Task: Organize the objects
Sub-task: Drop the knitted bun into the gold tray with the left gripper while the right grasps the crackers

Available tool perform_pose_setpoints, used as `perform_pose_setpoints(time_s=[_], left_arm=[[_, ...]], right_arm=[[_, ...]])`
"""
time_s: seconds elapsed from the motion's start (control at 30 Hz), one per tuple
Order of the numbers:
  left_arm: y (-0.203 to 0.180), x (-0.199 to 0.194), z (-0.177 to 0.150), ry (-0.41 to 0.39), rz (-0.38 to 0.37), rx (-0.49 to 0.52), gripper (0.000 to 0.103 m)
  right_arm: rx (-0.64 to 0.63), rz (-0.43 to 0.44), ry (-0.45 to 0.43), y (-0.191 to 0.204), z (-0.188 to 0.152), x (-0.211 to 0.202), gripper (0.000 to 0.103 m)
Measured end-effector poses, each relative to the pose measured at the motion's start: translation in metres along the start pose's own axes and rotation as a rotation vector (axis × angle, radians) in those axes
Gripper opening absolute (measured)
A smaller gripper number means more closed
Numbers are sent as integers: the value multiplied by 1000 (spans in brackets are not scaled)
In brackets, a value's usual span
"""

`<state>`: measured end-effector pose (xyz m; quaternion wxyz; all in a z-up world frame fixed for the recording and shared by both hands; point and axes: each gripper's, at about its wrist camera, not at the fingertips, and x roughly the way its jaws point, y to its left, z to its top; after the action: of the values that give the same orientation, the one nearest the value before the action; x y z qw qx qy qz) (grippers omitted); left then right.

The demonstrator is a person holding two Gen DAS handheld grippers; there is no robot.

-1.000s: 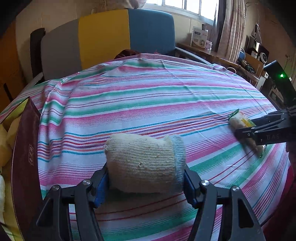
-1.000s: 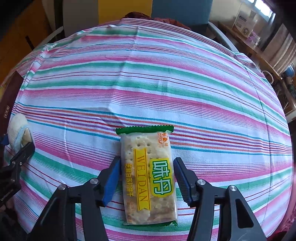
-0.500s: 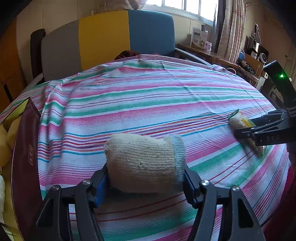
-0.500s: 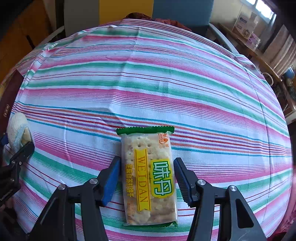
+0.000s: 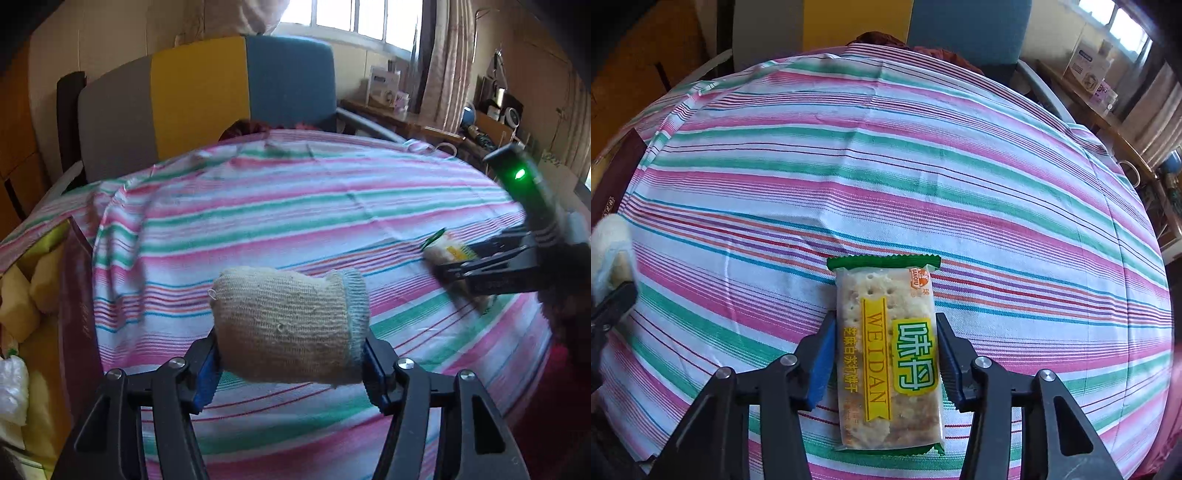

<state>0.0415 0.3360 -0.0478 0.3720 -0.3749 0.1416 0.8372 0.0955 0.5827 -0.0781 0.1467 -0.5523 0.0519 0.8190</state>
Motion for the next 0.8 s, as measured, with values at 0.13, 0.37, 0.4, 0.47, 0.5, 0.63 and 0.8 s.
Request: perform_pose_setpoints(time_s=[0.13,0.37,0.4,0.47,0.5,0.63,0.8], left_arm=[[10,-33,9,-44,-23,-27,64],[70,-90,4,-99,-13,-128,64],[86,-98,1,-106,1,-159,64],[120,-115,-8,-116,39,-236,64],[141,-124,-14,-119,60,-283,64],[211,-145,-40,-98,122,-456,64],[256,-146,-66,-73,125,-586,64]], right_arm=[[-4,-5,-7,4,-2,-2,50],[-10,-21,-11,2,3,4,50],[-12,-24,-11,3,3,4,50],[-14,-31,-11,4,2,3,50],[-14,-33,-10,5,2,3,50],[-25,-43,-11,4,7,9,50],[-37,-54,-13,10,6,6,50]])
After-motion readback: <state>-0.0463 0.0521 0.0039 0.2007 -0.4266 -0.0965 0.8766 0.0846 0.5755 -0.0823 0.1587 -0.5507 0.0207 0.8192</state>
